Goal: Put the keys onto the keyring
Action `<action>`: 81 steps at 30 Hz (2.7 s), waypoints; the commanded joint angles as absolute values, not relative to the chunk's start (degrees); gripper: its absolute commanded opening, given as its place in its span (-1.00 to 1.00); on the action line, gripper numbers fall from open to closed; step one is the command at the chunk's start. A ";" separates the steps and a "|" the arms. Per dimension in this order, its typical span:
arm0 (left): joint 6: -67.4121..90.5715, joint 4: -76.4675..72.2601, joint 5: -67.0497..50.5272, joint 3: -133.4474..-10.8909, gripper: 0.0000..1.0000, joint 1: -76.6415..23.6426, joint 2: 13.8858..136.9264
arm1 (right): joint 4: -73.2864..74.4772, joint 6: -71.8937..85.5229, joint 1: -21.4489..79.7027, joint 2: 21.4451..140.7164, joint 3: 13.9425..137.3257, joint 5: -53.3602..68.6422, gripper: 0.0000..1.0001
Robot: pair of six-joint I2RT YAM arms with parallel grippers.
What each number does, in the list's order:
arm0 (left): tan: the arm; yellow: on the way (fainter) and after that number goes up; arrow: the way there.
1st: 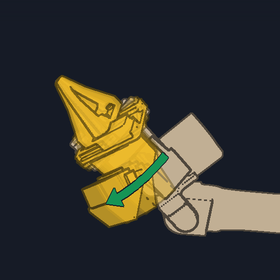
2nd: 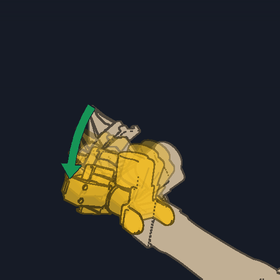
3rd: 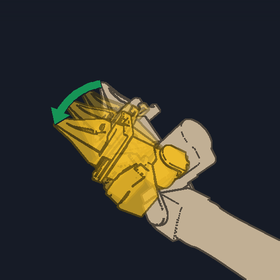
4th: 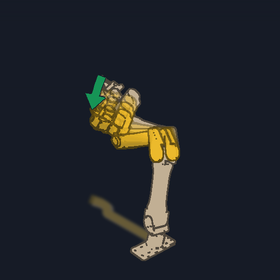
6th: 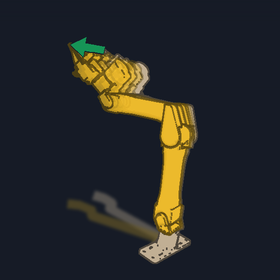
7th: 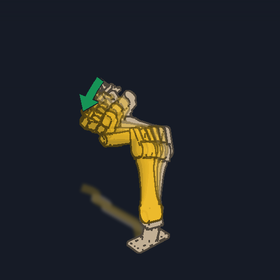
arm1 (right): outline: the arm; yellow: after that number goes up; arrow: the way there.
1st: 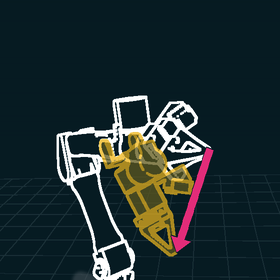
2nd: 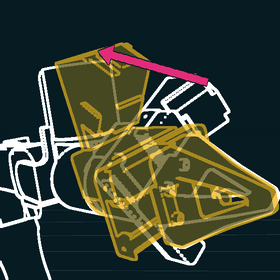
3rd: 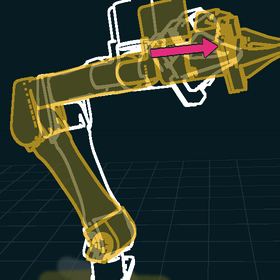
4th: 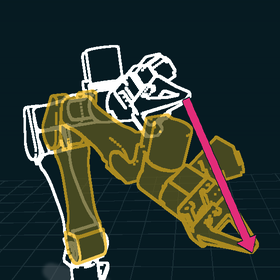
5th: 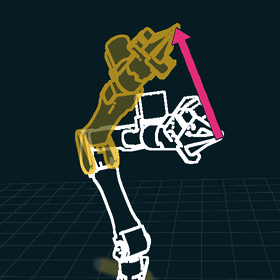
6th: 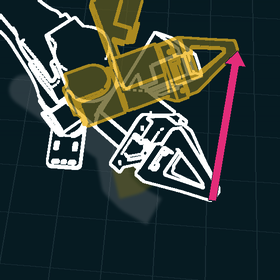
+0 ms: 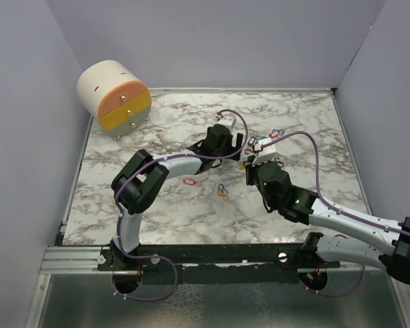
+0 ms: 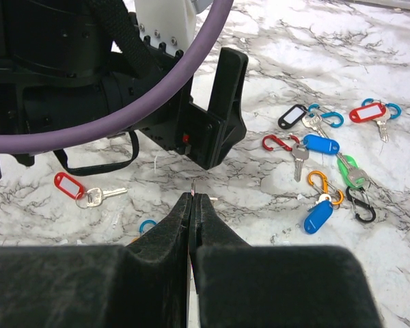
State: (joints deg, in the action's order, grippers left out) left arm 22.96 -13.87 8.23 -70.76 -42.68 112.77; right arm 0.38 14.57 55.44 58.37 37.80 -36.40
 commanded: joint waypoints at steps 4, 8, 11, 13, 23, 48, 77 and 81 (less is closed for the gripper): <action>22.97 -13.19 6.06 -74.18 0.75 -41.68 116.11 | 0.00 13.74 55.68 56.59 37.16 -38.24 -0.99; 23.26 -12.31 5.13 -74.88 0.75 -41.33 117.15 | 0.00 13.73 55.72 56.46 37.09 -38.28 -0.99; 23.41 -11.96 4.82 -74.89 0.75 -41.22 117.65 | 0.00 13.74 55.71 56.38 37.08 -38.37 -0.99; 23.55 -12.21 4.34 -74.59 0.75 -41.14 117.83 | 0.08 13.72 55.72 56.36 36.97 -38.40 -0.99; 23.91 -12.57 3.34 -74.21 0.75 -41.05 118.77 | 0.26 14.11 55.74 56.39 36.80 -38.37 -0.99; 26.45 -6.14 10.84 -68.66 0.75 -34.20 114.37 | 0.80 14.52 55.74 55.64 36.43 -38.51 -0.99; 27.68 -8.80 12.12 -61.22 0.74 -32.87 106.71 | -0.11 14.15 55.65 57.92 37.34 -37.33 -0.99; 28.14 -9.16 12.71 -59.05 0.74 -32.87 105.55 | -0.24 13.98 55.72 57.95 37.33 -37.26 -0.99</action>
State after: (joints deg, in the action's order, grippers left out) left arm 27.38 -9.41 11.62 -61.32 -32.73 108.62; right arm 0.45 14.26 55.44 57.74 37.06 -36.75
